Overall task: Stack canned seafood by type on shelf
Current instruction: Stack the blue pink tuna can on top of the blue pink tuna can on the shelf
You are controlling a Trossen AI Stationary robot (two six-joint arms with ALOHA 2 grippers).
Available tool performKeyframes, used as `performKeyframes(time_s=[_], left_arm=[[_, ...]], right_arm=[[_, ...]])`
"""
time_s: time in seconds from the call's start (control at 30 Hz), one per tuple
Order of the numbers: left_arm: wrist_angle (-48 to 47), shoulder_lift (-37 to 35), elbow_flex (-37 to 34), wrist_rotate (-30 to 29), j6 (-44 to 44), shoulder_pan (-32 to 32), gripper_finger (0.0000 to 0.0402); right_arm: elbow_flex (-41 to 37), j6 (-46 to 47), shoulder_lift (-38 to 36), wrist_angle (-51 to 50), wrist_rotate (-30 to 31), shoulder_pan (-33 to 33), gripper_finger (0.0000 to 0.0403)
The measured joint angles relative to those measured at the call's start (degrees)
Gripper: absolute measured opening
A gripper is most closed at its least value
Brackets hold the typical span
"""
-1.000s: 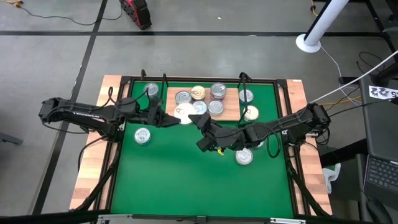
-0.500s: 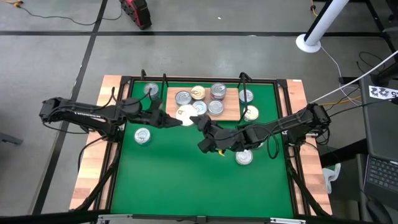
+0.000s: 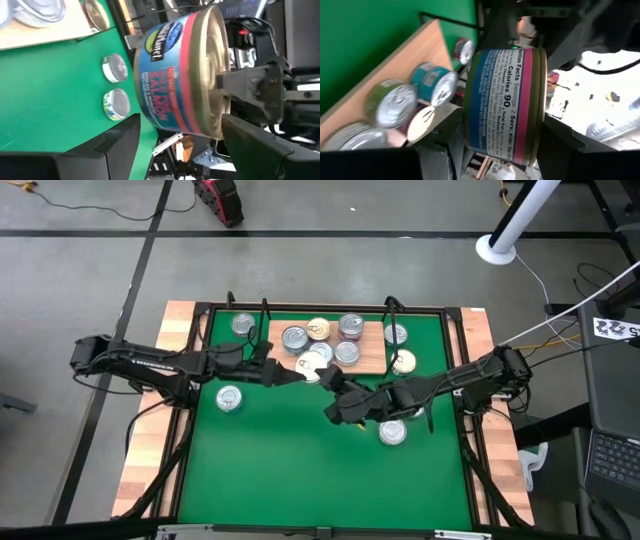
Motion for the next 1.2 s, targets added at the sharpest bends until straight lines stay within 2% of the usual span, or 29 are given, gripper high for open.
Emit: performKeyframes(time_s=[0.3, 0.43, 0.77, 0.97, 1.2], left_arm=[[-1.0, -0.7, 0.0, 3.5, 0.4, 3.6, 0.0269], [-0.8, -0.8, 0.0, 3.9, 0.6, 4.0, 0.0269], [-0.7, -0.9, 0.0, 8.2, 6.7, 3.9, 0.0269], [-0.7, -0.9, 0.0, 8.4, 10.5, 3.9, 0.0264], [-0.7, -0.9, 0.0, 8.4, 12.6, 3.9, 0.0253]], right_arm=[[0.0, 11.9, 0.0, -10.2, -0.5, -0.9, 0.0175], [0.0, 16.1, 0.0, -11.2, -3.3, -4.6, 0.0175], [0.0, 20.8, 0.2, -9.0, -14.6, -17.1, 0.0175], [0.1, 20.5, 2.7, -4.3, -18.5, -23.2, 0.0175], [0.1, 19.4, 7.4, 0.1, -18.9, -28.5, 0.0175]])
